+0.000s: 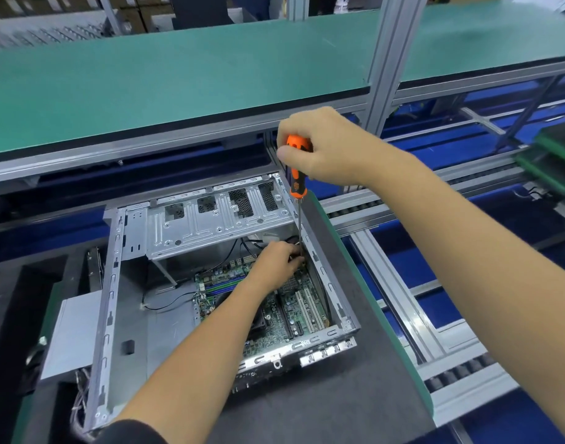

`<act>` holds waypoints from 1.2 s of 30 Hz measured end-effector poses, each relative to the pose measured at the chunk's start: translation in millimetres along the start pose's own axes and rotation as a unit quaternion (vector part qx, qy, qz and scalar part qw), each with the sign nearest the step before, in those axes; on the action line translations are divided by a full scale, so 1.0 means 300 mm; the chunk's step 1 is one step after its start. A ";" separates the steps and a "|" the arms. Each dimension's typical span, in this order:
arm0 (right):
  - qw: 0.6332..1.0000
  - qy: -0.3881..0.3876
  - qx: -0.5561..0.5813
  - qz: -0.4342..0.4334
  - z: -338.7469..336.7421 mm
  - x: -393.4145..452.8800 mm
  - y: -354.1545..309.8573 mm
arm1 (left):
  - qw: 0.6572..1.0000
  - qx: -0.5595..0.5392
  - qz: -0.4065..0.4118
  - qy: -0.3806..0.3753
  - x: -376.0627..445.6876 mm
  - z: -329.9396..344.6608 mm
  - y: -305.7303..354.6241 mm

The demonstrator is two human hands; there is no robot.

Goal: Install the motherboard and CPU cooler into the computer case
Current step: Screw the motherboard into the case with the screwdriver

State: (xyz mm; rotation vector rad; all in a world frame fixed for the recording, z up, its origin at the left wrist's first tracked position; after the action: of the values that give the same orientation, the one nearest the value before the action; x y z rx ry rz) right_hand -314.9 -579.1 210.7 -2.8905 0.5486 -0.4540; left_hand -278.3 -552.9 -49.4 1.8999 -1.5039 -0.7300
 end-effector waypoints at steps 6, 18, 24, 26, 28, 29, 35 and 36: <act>0.978 -0.040 -0.202 0.022 0.019 0.041 -0.037 | 1.000 0.000 0.000 -0.001 -0.007 0.009 -0.002; 0.957 -0.098 -0.267 0.048 0.021 0.045 -0.062 | 1.000 0.018 -0.005 -0.002 -0.014 0.024 -0.016; 0.954 -0.235 -0.185 0.011 0.076 0.007 -0.092 | 1.000 0.024 0.000 -0.005 -0.011 0.032 -0.021; 0.962 -0.206 -0.179 0.008 0.060 0.013 -0.095 | 1.000 0.021 -0.002 -0.006 -0.012 0.035 -0.025; 0.965 -0.145 -0.219 0.025 0.036 0.028 -0.086 | 1.000 0.017 -0.007 -0.009 -0.014 0.040 -0.029; 0.961 -0.127 -0.241 0.041 0.028 0.029 -0.082 | 1.000 0.015 -0.009 -0.011 -0.014 0.041 -0.031; 0.953 -0.232 -0.190 0.031 0.070 0.004 -0.075 | 1.000 0.008 -0.008 -0.011 -0.015 0.043 -0.030; 0.957 -0.238 -0.164 0.026 0.074 0.007 -0.079 | 1.000 0.010 -0.009 -0.010 -0.016 0.043 -0.032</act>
State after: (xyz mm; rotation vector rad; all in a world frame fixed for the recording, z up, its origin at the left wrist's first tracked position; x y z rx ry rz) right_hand -298.0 -556.0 195.4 -3.1142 0.6620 0.3741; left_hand -282.6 -548.0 -65.1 1.9292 -1.5130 -0.7475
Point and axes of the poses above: each hand's wrist, its own x-axis towards the middle knuckle, its own z-axis out of the palm, y = z × x, the point moved 10 cm from there along x, towards the middle knuckle, and after that the axes turned 11 degrees about -x, right-handed, at the moved point
